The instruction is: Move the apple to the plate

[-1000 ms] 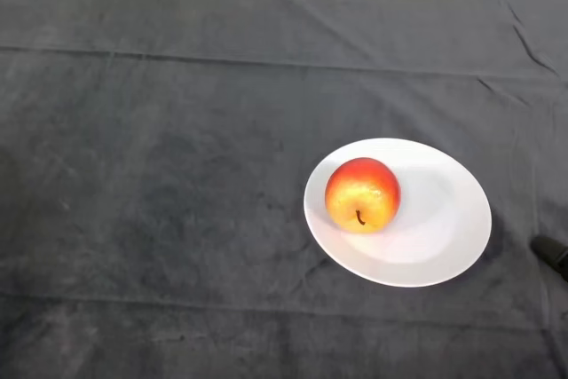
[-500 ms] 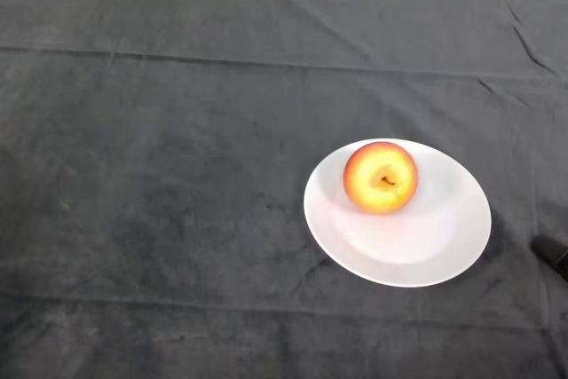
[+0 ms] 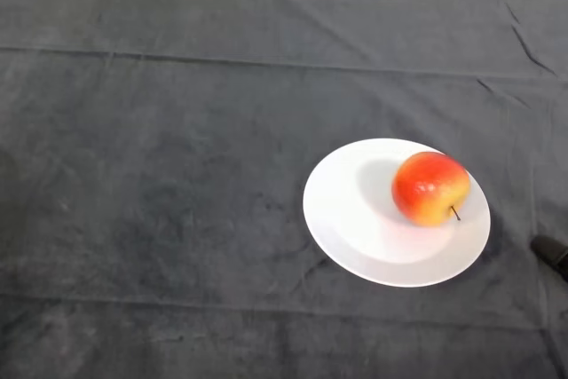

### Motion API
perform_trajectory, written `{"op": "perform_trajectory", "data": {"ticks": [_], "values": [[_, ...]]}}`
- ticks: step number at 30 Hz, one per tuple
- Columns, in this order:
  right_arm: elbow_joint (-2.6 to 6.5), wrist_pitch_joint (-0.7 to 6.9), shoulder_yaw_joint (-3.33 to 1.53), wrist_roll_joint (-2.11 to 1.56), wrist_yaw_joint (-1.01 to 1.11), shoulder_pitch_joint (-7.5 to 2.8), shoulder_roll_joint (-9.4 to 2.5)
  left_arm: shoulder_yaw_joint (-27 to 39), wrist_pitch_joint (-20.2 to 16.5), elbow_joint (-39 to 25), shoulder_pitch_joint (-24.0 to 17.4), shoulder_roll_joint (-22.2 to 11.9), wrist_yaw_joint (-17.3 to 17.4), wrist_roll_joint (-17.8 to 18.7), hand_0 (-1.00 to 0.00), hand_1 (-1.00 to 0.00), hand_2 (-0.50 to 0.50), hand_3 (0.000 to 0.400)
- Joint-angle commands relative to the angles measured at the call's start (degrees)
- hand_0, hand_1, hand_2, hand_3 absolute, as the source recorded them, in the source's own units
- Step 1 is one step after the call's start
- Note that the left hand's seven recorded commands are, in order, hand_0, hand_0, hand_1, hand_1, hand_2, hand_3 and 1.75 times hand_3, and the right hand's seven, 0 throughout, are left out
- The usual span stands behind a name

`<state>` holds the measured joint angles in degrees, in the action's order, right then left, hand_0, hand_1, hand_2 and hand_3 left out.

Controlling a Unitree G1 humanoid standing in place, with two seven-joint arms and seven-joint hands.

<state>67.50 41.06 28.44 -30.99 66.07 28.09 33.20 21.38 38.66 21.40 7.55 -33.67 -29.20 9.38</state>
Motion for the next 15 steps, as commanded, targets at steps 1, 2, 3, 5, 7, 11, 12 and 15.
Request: {"op": "perform_trajectory", "data": {"ticks": [1, 2, 3, 5, 7, 11, 12, 15], "values": [[0.67, 0.13, 0.68, 0.42, -0.08, 0.99, 1.85, 2.3, 1.2, 2.5, 1.2, 1.0, 0.6, -1.3, 0.0, 0.0, 0.0, 0.0], [0.67, 0.14, 0.68, 0.42, -0.08, 0.99, 1.85, 2.4, 1.2, 2.6, 1.3, 1.1, 0.7, -1.3, 0.0, 0.0, 0.0, 0.0], [0.67, 0.14, 0.68, 0.42, -0.08, 0.99, 1.85, 2.5, 1.3, 2.8, 1.3, 1.2, 0.9, -1.3, 0.0, 0.0, 0.0, 0.0], [0.67, 0.14, 0.68, 0.42, -0.08, 0.99, 1.85, 2.7, 1.6, 3.3, 1.5, 1.3, 1.3, -1.3, 0.0, 0.0, 0.0, 0.0], [0.67, 0.14, 0.68, 0.42, -0.08, 0.99, 1.85, 2.8, 1.4, 3.2, 1.7, 1.5, 1.4, -1.5, 0.0, 0.0, 0.0, 0.0], [0.68, 0.13, 0.68, 0.43, -0.07, 0.99, 1.85, 2.9, 0.5, 2.0, 1.6, 2.1, 1.4, -2.0, 0.0, 0.0, 0.0, 0.0], [0.67, 0.13, 0.68, 0.43, -0.07, 0.99, 1.85, 2.9, 0.3, 1.7, 1.6, 2.2, 1.4, -2.0, 0.0, 0.0, 0.0, 0.0], [0.67, 0.13, 0.68, 0.43, -0.08, 0.99, 1.85, 3.1, -0.1, 1.0, 1.5, 2.5, 1.6, -2.2, 0.0, 0.0, 0.0, 0.0]]}}
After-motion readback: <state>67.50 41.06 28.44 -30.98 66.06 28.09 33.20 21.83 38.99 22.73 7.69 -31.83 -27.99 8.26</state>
